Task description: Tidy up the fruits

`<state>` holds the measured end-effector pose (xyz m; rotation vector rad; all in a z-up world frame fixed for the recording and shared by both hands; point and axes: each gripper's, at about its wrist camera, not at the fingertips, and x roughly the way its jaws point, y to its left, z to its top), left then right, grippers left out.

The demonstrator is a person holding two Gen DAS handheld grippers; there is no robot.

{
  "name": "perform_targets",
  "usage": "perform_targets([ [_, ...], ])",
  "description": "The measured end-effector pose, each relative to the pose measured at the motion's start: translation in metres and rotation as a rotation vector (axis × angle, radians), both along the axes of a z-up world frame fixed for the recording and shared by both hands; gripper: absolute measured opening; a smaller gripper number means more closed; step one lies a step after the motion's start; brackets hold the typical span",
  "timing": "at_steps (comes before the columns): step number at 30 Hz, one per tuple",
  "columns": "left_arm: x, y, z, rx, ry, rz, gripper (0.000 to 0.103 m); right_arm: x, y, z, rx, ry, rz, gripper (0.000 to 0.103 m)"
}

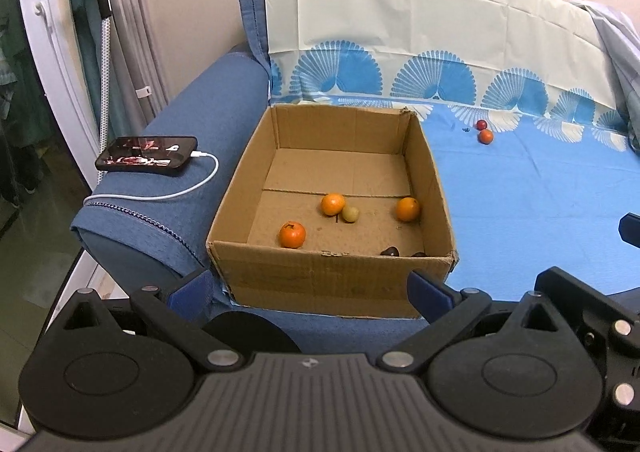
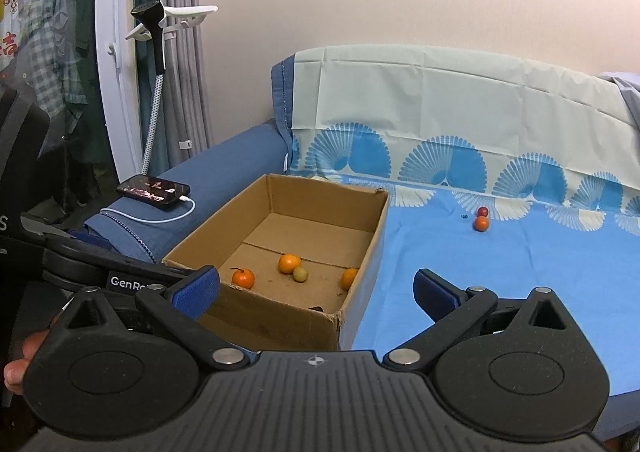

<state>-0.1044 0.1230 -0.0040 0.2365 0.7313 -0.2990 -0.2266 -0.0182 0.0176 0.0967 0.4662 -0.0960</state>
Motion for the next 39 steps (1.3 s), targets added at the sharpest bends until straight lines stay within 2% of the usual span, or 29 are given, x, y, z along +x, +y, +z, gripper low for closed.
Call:
perform_targets([
  [21, 0.013, -0.001, -0.011, 0.012, 0.037, -0.010, 0.103, 0.014, -0.001, -0.008, 0.012, 0.039, 0.003, 0.102],
  [25, 0.021, -0.006, -0.014, 0.019, 0.054, -0.011, 0.103, 0.019, -0.010, -0.010, 0.018, 0.029, -0.024, 0.102],
  [32, 0.056, -0.040, -0.014, 0.047, 0.090, -0.048, 0.103, 0.037, -0.068, -0.031, 0.074, 0.060, -0.169, 0.102],
  [36, 0.086, -0.071, -0.014, 0.062, 0.114, -0.077, 0.103, 0.062, -0.125, -0.048, 0.090, 0.076, -0.266, 0.102],
  [39, 0.116, -0.099, -0.015, 0.061, 0.139, -0.089, 0.103, 0.097, -0.180, -0.062, 0.103, 0.073, -0.344, 0.102],
])
